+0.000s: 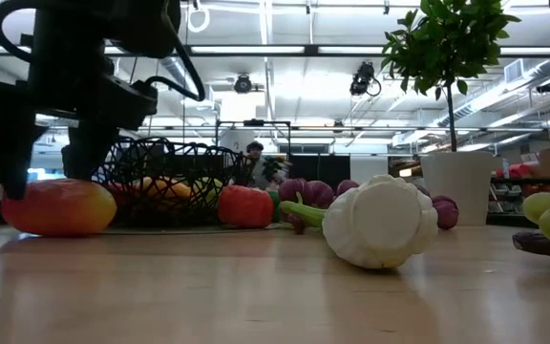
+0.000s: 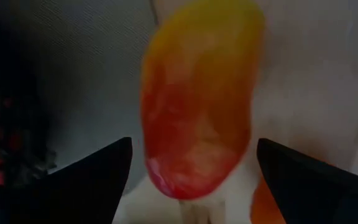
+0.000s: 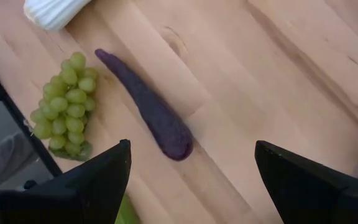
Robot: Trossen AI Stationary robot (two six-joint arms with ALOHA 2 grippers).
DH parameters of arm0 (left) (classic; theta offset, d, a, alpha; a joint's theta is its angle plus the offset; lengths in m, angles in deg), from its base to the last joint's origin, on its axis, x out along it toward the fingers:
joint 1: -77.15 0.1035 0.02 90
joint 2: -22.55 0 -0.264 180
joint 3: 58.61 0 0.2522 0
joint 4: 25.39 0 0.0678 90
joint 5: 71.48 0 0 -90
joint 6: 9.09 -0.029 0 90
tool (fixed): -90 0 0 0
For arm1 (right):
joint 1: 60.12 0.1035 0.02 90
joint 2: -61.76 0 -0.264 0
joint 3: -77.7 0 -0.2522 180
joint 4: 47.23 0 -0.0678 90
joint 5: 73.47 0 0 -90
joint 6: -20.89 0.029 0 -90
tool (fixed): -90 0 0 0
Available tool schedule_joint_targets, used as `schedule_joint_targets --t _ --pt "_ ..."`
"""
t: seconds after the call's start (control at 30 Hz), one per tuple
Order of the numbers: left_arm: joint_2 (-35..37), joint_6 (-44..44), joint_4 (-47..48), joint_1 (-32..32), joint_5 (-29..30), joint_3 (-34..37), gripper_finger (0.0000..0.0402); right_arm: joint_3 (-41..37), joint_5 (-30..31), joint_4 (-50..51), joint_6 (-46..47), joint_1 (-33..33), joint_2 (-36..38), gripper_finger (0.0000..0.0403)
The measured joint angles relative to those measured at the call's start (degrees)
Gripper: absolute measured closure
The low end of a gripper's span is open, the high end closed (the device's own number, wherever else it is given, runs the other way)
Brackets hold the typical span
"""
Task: Build produce basket
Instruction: Put the orange mango into the wire basket
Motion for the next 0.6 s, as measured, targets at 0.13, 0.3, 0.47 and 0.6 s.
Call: schedule_joint_targets --t 0.13,0.3,0.47,0.6 --pt "0.0 0.0 -4.0 0.02 3.1 0.04 0.0049 0.0 0.31 -0.05 -0.02 0.36 0.0 0.0058" --pt "0.04 -0.25 -11.07 -0.01 3.21 4.0 0.0049 0.0 -2.0 -0.59 -0.07 0.79 0.0 0.0058" --pt "0.0 0.26 -8.65 0.02 0.68 6.24 0.0049 0.0 -2.75 -1.11 0.43 2.42 0.0 0.0058" --pt "-0.02 2.66 -6.45 0.07 0.43 4.92 0.0057 0.0 -2.75 -0.76 1.05 2.9 0.0 0.0058"
